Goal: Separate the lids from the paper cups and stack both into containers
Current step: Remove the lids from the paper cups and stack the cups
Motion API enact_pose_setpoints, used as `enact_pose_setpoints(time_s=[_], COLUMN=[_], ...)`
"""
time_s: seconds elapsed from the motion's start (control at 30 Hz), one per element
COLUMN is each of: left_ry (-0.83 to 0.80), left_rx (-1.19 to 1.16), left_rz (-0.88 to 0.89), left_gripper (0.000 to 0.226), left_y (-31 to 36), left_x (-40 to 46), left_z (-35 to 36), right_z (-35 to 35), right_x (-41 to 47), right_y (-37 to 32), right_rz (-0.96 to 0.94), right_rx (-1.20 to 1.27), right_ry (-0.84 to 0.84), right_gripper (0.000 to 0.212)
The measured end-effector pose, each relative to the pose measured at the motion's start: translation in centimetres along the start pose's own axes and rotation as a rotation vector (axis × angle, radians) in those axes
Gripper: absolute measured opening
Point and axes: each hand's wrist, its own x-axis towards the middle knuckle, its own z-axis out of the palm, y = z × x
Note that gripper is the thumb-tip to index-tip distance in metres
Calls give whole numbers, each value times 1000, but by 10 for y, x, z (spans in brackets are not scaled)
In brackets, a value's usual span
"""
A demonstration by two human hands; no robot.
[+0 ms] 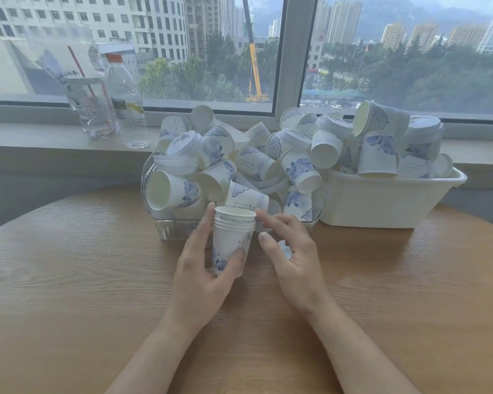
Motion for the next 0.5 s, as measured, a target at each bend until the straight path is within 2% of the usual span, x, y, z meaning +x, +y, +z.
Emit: enact_pose_setpoints(time_s=[0.1, 0.2, 0.27, 0.4, 0.5], left_ry=[35, 62, 80, 102, 100], left_rx=[0, 20, 36, 65, 86], left_rz=[-10, -10, -22, -22, -28], left_gripper=[80, 75, 72, 73, 75], left_y=[1, 3, 0, -3, -6], left_x=[1, 2, 3, 3, 4], left_z=[-2, -4, -5, -5, -6], right_z=[0, -1, -3, -1, 2], right_x=[2, 13, 27, 49, 54], right_y=[-1, 1, 5, 14, 18], right_rz=[17, -35, -97, -178, -208], right_rx=[-27, -117, -241, -442, -502], right_ry=[-7, 69, 91, -11, -20], right_gripper=[36, 29, 36, 58, 59])
